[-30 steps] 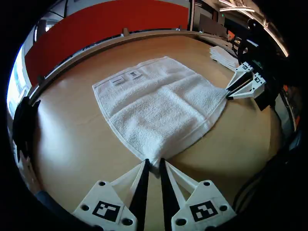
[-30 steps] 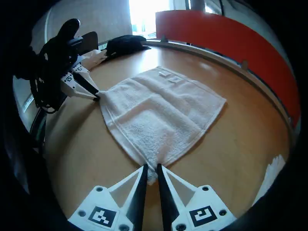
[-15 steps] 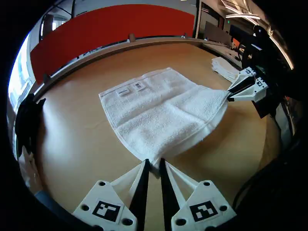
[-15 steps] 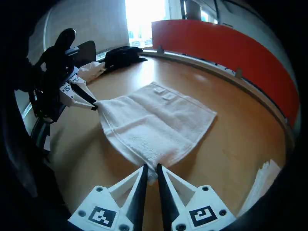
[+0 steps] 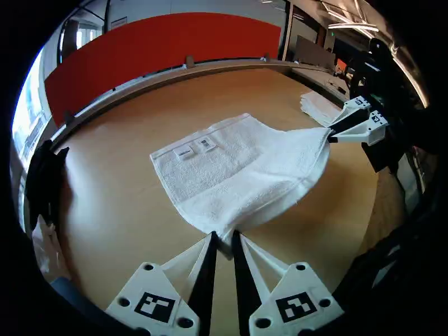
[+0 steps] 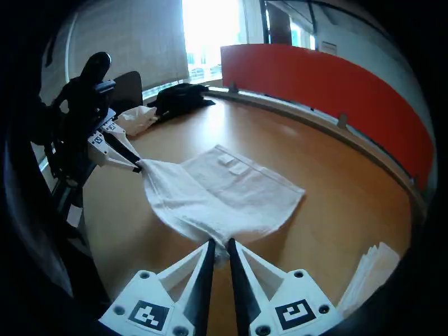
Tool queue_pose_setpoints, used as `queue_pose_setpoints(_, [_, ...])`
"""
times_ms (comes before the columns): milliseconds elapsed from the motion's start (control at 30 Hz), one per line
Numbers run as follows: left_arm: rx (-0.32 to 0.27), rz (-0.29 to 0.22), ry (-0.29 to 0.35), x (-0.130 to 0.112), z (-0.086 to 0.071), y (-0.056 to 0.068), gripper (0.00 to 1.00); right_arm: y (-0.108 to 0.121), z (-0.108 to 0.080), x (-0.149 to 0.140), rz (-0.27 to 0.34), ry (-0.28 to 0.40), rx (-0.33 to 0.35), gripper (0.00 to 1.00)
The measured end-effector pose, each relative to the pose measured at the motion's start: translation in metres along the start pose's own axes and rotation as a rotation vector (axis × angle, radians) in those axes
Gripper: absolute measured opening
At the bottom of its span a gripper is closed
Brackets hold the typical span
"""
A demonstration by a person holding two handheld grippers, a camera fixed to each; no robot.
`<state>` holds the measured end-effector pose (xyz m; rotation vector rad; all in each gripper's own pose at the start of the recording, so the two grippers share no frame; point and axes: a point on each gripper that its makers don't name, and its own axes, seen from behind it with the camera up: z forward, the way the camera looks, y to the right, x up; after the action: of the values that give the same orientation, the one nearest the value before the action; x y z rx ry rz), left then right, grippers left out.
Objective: Fold towel
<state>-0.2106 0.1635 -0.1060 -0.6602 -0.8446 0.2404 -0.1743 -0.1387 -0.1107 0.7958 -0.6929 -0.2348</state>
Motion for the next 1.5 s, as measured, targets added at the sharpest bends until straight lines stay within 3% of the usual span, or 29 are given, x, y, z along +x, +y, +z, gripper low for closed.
queue_pose_setpoints(467, [-0.023, -0.038, 0.019, 0.020, -0.031, 0.009, 0.20, -0.008, -0.026, 0.014, 0.010, 0.005, 0.014, 0.19])
queue_pose_setpoints(867, [-0.045, -0.050, 0.012, 0.022, -0.046, 0.018, 0.20, -0.012, -0.041, 0.021, 0.005, 0.003, 0.028, 0.19])
queue_pose_setpoints(1500, [-0.046, -0.055, 0.001, 0.021, -0.041, 0.017, 0.20, -0.012, -0.039, 0.017, 0.006, -0.017, 0.038, 0.19])
